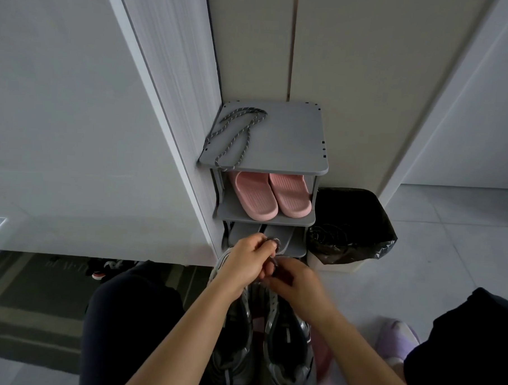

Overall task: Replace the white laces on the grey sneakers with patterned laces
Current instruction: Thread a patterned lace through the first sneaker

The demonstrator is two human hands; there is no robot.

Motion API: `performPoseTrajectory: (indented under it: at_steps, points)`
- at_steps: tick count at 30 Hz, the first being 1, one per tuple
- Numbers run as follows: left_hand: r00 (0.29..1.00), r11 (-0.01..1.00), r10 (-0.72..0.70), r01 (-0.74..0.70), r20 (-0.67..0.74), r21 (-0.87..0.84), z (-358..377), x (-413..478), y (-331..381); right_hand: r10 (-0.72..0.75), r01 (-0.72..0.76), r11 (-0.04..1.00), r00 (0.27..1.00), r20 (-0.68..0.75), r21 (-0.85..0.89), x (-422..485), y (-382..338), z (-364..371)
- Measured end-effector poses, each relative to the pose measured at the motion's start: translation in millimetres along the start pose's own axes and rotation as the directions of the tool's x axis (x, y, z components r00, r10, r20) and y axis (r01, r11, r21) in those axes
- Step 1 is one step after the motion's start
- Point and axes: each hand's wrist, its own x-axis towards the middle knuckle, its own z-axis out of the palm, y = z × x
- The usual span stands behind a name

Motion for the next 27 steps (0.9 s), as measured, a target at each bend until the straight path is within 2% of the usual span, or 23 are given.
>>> performPoseTrajectory:
  at_steps: [3,6,8,12,14,17,19,21,22,24,27]
  points:
    - [1.0,0.998,-0.015,0.017,0.024,-0.054,-4.4,-0.3,-3.1,0.088,-0.077,0.992,0.99,-0.109,0.101,8.0,3.3,6.3]
    - [0.999,0.99,-0.005,0.012,0.053,-0.138,-10.1,0.7,-10.9,0.062,-0.057,0.997,0.994,-0.094,0.061,11.5,9.9,4.7]
    - [0.997,0.999,-0.005,0.009,0.079,-0.051,-11.4,2.0,-20.1,0.083,-0.071,0.989,0.993,-0.084,0.132,12.4,10.3,1.2]
    - [0.98,0.972,-0.01,-0.037,0.198,0.233,-3.0,-2.5,-38.8,0.148,-0.101,0.926,0.984,-0.103,0.365,14.7,2.0,-10.3]
    - [0.981,0.969,0.008,-0.055,0.193,0.241,2.4,-4.3,-45.2,0.177,-0.118,0.869,0.981,-0.079,0.48,15.1,-1.9,-12.7]
    - [0.984,0.961,0.037,-0.083,0.177,0.265,5.9,-3.5,-47.6,0.213,-0.159,0.82,0.976,-0.036,0.55,14.8,-1.0,-14.2]
    - [0.991,0.958,0.026,-0.063,0.133,0.279,5.0,-1.1,-49.8,0.245,-0.211,0.858,0.969,-0.011,0.469,12.6,9.8,-14.9]
    - [0.998,0.967,0.017,-0.031,0.056,0.252,0.2,0.7,-52.3,0.253,-0.256,0.95,0.967,0.042,0.18,6.6,28.2,-21.3]
    - [0.999,0.975,0.007,-0.014,0.032,0.221,-2.7,1.6,-53.9,0.263,-0.267,0.964,0.958,0.118,0.014,2.6,39.0,-24.9]
    - [1.0,0.987,-0.018,0.015,0.019,0.161,-8.8,1.6,-55.9,0.323,-0.272,0.94,0.907,0.272,-0.208,-7.6,56.8,-28.6]
    - [0.999,0.99,-0.028,0.03,-0.015,0.135,-13.3,1.7,-57.0,0.337,-0.247,0.913,0.905,0.258,-0.326,-16.3,60.7,-29.5]
